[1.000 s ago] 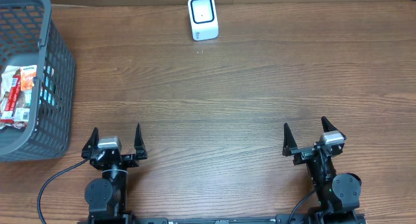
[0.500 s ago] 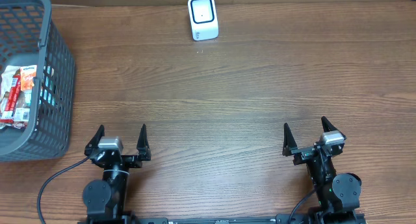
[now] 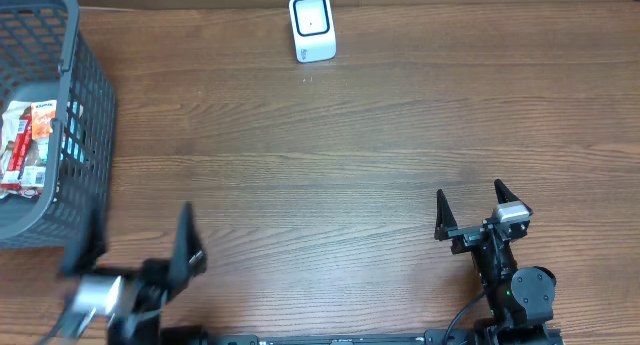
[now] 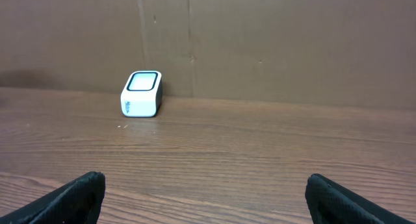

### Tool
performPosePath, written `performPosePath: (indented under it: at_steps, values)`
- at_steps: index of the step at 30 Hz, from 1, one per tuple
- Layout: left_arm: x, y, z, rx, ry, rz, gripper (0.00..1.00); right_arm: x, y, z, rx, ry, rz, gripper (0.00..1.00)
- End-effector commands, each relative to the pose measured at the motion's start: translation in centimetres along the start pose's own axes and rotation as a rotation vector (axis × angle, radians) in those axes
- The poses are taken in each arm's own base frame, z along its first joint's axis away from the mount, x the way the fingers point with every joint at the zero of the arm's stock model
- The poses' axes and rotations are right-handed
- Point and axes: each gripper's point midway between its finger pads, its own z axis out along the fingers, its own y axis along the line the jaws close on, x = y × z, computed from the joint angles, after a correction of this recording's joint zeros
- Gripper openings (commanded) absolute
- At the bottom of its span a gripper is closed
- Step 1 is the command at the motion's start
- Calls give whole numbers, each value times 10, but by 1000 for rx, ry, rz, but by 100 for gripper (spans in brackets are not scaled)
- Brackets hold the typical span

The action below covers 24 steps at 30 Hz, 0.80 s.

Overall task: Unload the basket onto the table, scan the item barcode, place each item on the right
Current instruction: 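Move the left gripper into the grey basket toward the snack packets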

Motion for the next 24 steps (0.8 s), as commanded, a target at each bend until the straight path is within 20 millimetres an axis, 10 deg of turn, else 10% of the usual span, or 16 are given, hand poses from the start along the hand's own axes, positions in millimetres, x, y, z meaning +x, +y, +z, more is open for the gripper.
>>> performPosePath:
  at_steps: [1,15,24]
  values:
    - [-70,10,-13,-103,-175,73,100,2,-1,0,10,-2,2,100]
    - [-211,14,36,-220,-266,266,100,2,-1,0,10,-2,2,100]
    - [-200,59,119,-429,70,326,100,2,-1,0,10,-2,2,100]
